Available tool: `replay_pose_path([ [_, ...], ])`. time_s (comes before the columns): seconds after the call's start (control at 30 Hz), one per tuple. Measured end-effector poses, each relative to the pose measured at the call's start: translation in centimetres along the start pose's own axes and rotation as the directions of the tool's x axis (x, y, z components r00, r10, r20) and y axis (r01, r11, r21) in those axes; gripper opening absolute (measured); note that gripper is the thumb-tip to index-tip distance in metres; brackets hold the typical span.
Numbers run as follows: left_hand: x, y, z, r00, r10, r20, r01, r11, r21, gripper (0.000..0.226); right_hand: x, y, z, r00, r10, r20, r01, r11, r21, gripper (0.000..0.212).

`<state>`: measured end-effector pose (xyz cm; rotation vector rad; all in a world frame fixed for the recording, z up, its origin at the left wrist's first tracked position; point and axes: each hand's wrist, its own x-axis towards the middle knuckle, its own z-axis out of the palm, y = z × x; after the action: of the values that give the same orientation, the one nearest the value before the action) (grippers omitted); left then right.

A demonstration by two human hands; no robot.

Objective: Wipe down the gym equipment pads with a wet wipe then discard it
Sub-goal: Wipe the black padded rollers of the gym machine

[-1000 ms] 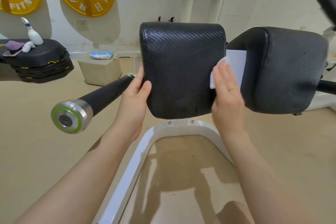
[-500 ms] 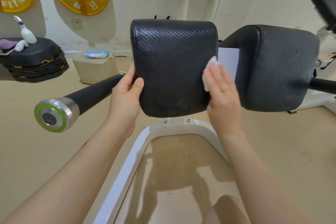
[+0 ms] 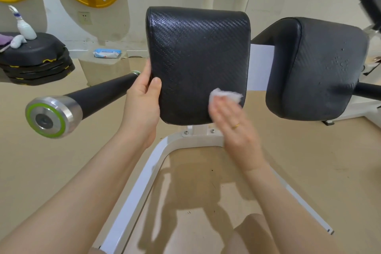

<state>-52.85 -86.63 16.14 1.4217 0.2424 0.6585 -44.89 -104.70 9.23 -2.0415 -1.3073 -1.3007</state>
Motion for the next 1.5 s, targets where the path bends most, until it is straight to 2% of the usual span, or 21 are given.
replay_pose_path([
  [0.1,0.2,-0.4,-0.3,1.000,-0.008,-0.006,0.008,1.000,0.006,0.047,-0.1,2.9,-1.0,0.972,0.213,-0.102,-0.223,0.970,-0.101,0.042],
  [0.2,0.6,-0.6,-0.6,1.000,-0.012,0.024,0.012,1.000,0.009,0.047,0.0,0.9,-0.1,0.893,0.418,-0.165,-0.430,0.902,-0.044,0.052],
  [0.27,0.7,-0.5,-0.8,0.999,0.003,0.043,-0.003,1.000,0.003,0.047,0.3,-2.7,1.1,0.893,0.412,-0.183,-0.414,0.910,0.026,0.048],
  [0.33,0.7,-0.3,-1.0,0.997,0.032,0.065,-0.032,0.999,-0.008,0.047,0.6,-6.6,2.5,0.958,0.263,-0.112,-0.252,0.962,0.109,0.040],
  [0.4,0.5,-0.1,-1.1,0.995,0.039,0.089,-0.039,0.999,-0.003,0.047,1.0,-9.4,3.5,0.982,0.186,-0.034,-0.176,0.966,0.187,0.036],
  [0.47,0.4,0.2,-1.3,0.993,0.041,0.113,-0.044,0.999,0.023,0.048,1.3,-10.0,3.5,0.981,0.192,0.009,-0.189,0.959,0.213,0.034],
  [0.57,0.5,0.4,-1.8,0.988,0.026,0.152,-0.031,0.999,0.028,0.048,1.3,-7.8,2.4,0.994,0.084,0.069,-0.097,0.972,0.213,0.033],
  [0.63,0.6,0.6,-2.1,0.982,0.020,0.189,-0.028,0.999,0.037,0.047,2.6,-5.8,1.8,0.989,0.146,0.025,-0.148,0.970,0.193,0.033],
  [0.7,0.4,0.6,-2.5,0.979,-0.011,0.204,0.004,0.999,0.036,0.045,5.2,-4.8,1.7,0.931,0.364,-0.033,-0.350,0.913,0.209,0.038],
  [0.77,-0.3,0.4,-2.9,0.972,-0.008,0.235,0.014,1.000,-0.025,0.044,7.4,-5.2,2.1,0.886,0.460,-0.068,-0.434,0.870,0.234,0.039],
  [0.87,-1.9,-0.6,-3.6,0.967,-0.041,0.250,0.060,0.996,-0.068,0.043,7.2,-7.0,3.0,0.955,0.294,-0.028,-0.279,0.929,0.242,0.032],
  [0.97,-3.6,-2.3,-5.3,0.961,-0.155,0.229,0.148,0.988,0.047,0.038,5.3,-7.7,3.0,0.995,0.046,0.083,-0.066,0.963,0.260,0.033],
  [1.07,-5.0,-3.7,-7.6,0.919,-0.306,0.250,0.246,0.938,0.244,0.029,3.4,-6.8,2.6,0.956,-0.184,0.230,0.110,0.947,0.302,0.036],
  [1.13,-5.4,-4.2,-8.9,0.903,-0.388,0.187,0.325,0.899,0.293,0.027,1.7,-6.0,1.7,0.893,-0.302,0.333,0.188,0.923,0.335,0.037],
  [1.17,-5.2,-4.3,-9.3,0.902,-0.410,0.139,0.361,0.889,0.282,0.026,0.9,-5.5,1.0,0.876,-0.315,0.366,0.192,0.923,0.335,0.038],
  [1.27,-3.8,-3.6,-10.3,0.907,-0.421,-0.017,0.417,0.892,0.172,0.022,-0.2,-4.9,-1.1,0.918,-0.172,0.357,0.049,0.943,0.329,0.045],
  [1.37,-2.0,-2.5,-11.4,0.900,-0.425,-0.099,0.434,0.896,0.099,0.019,2.6,-5.7,-2.2,0.949,0.019,0.313,-0.161,0.886,0.434,0.051],
  [1.43,-1.1,-1.2,-12.0,0.890,-0.447,-0.091,0.451,0.892,0.036,0.029,6.0,-6.8,-2.0,0.936,0.138,0.323,-0.287,0.832,0.474,0.047],
  [1.5,-0.7,1.3,-12.4,0.821,-0.557,-0.129,0.555,0.830,-0.050,0.036,9.7,-8.1,-1.9,0.888,0.259,0.381,-0.430,0.761,0.485,0.040],
])
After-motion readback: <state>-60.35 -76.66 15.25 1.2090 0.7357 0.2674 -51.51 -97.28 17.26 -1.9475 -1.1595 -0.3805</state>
